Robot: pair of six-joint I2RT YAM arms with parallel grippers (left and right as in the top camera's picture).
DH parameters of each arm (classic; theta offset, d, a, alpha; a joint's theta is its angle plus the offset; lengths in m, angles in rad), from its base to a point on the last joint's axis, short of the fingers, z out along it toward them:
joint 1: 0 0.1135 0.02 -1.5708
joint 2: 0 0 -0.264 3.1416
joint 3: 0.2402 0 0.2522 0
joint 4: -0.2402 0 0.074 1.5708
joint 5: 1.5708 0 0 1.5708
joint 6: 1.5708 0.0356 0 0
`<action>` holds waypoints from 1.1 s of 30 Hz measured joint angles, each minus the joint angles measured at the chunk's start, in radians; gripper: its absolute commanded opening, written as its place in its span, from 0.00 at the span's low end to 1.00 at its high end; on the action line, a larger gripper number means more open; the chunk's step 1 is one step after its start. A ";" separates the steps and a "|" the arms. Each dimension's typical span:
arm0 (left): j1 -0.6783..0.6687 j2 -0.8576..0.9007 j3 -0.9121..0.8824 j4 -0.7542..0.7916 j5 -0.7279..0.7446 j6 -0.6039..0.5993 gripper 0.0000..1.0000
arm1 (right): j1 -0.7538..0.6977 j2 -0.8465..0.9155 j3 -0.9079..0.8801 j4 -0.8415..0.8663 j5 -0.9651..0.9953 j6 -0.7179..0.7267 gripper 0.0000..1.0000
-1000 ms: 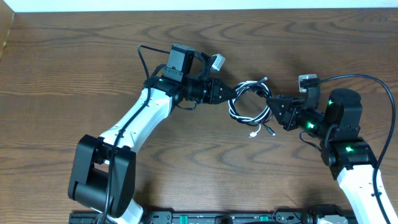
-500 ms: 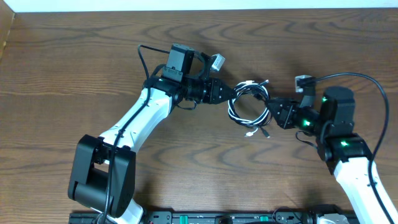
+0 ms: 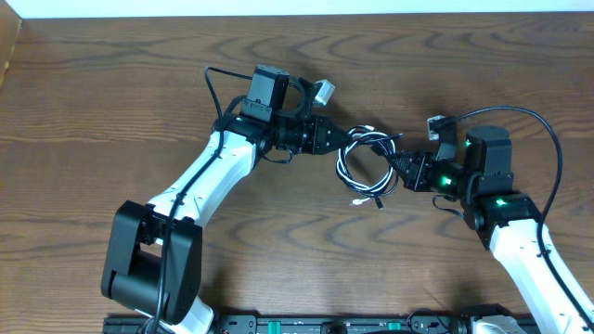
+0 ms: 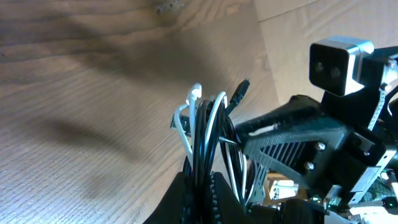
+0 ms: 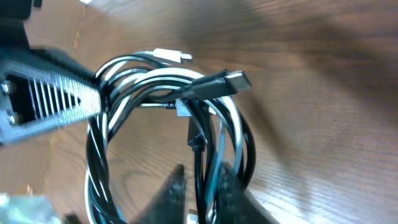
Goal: Untangle cables
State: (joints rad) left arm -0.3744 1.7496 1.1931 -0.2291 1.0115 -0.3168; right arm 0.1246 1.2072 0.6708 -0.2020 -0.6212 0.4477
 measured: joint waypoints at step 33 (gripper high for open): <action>-0.002 0.000 0.000 0.002 0.000 -0.003 0.07 | 0.070 0.114 0.002 -0.046 0.084 -0.092 0.01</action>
State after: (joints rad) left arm -0.3759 1.7496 1.1931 -0.2268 1.0111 -0.3202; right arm 0.1944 1.3216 0.6724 -0.2478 -0.5373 0.3561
